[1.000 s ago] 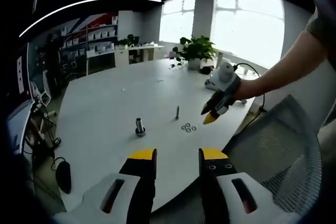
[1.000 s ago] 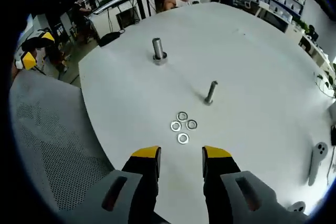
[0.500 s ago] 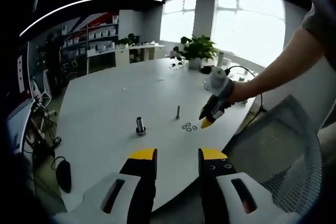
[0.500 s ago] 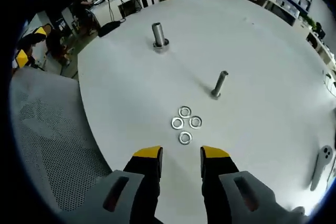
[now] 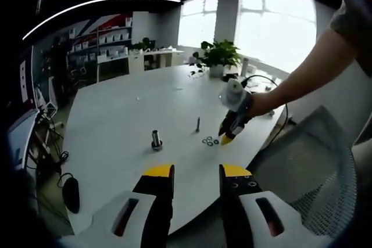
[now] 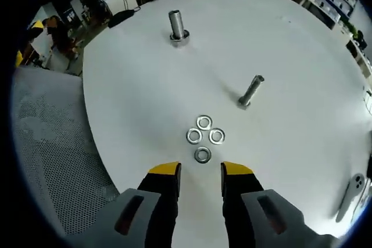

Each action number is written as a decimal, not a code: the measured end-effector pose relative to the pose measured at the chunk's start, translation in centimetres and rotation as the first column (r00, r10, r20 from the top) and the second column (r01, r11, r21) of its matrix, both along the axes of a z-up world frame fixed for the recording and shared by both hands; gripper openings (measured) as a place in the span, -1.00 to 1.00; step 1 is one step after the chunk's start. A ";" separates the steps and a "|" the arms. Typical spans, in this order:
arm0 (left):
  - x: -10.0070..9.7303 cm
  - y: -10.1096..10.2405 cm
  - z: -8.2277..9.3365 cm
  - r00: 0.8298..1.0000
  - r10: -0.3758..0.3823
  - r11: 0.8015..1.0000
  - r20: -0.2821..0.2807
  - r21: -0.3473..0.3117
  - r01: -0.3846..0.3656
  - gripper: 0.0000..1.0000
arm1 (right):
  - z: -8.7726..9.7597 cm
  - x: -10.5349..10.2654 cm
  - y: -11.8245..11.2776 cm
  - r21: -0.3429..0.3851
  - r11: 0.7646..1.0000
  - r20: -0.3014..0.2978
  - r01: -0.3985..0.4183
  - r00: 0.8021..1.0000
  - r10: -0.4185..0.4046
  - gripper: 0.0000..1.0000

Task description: Place the washer onto the threaded stud by aligning its center hole with the stud, sliding it down to the base, and recovering from edge contact or off-axis alignment until the washer reaches the visible bottom stop.

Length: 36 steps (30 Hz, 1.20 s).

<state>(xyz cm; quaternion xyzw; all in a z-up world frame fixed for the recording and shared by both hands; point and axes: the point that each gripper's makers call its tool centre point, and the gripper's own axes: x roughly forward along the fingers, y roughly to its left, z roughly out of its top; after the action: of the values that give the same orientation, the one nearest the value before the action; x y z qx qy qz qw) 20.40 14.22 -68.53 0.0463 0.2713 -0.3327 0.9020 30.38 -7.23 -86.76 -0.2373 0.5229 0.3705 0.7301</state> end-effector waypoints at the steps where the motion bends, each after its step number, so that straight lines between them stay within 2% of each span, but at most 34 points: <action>1: 0.0 0.0 0.0 1.000 0.001 1.000 0.000 0.003 -0.001 -0.42 | -0.1 0.0 0.1 0.001 1.000 -0.001 -0.005 1.000 0.005 -0.43; 7: 0.0 0.1 -0.1 1.000 0.000 1.000 -0.005 0.003 0.000 -0.42 | -0.2 0.3 0.6 0.014 1.000 -0.007 -0.004 1.000 0.004 -0.44; 12: 0.1 0.1 -0.1 1.000 0.002 1.000 -0.005 0.004 -0.002 -0.43 | -0.7 0.0 0.6 -0.016 0.999 -0.018 -0.045 0.999 0.045 -0.44; 13: 0.1 0.2 -0.1 1.000 0.003 1.000 -0.005 0.005 -0.003 -0.43 | -0.7 0.2 0.6 -0.021 0.998 -0.004 -0.062 0.998 0.062 -0.46; 17: 0.0 0.1 -0.2 1.000 0.001 1.000 -0.008 0.005 -0.001 -0.43 | -0.5 0.3 0.8 -0.001 0.999 -0.020 -0.034 0.999 0.034 -0.47; 20: 0.0 0.2 -0.2 1.000 0.001 1.000 -0.009 0.008 -0.001 -0.44 | -0.6 0.3 0.7 -0.017 0.998 -0.019 -0.068 0.998 0.068 -0.48; 22: 0.0 0.2 -0.2 1.000 0.002 1.000 -0.008 0.006 -0.002 -0.44 | -0.7 0.3 0.6 -0.049 0.987 -0.010 -0.150 0.989 0.150 -0.50; 24: 0.1 0.2 -0.2 1.000 0.003 1.000 -0.010 0.005 -0.003 -0.44 | -0.7 0.3 0.5 -0.075 0.979 -0.006 -0.190 0.982 0.190 -0.52; 29: 0.0 0.2 -0.3 1.000 0.003 1.000 -0.014 0.010 -0.002 -0.45 | -0.9 0.4 0.7 -0.116 0.977 -0.029 -0.177 0.984 0.174 -0.53; 31: 0.0 0.2 -0.4 1.000 0.000 1.000 -0.013 0.014 0.001 -0.45 | -0.9 0.3 0.7 -0.133 0.965 -0.039 -0.226 0.974 0.223 -0.53; 36: 0.0 0.3 -0.4 1.000 0.000 1.000 -0.012 0.013 0.000 -0.46 | -0.9 0.6 0.8 -0.160 0.953 -0.067 -0.257 0.966 0.250 -0.59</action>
<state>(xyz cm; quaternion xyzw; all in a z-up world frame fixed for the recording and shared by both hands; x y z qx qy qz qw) 20.42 14.50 -68.92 0.0503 0.2790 -0.3311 0.9000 30.95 -6.43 -87.70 -0.3541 0.5341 0.4213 0.6417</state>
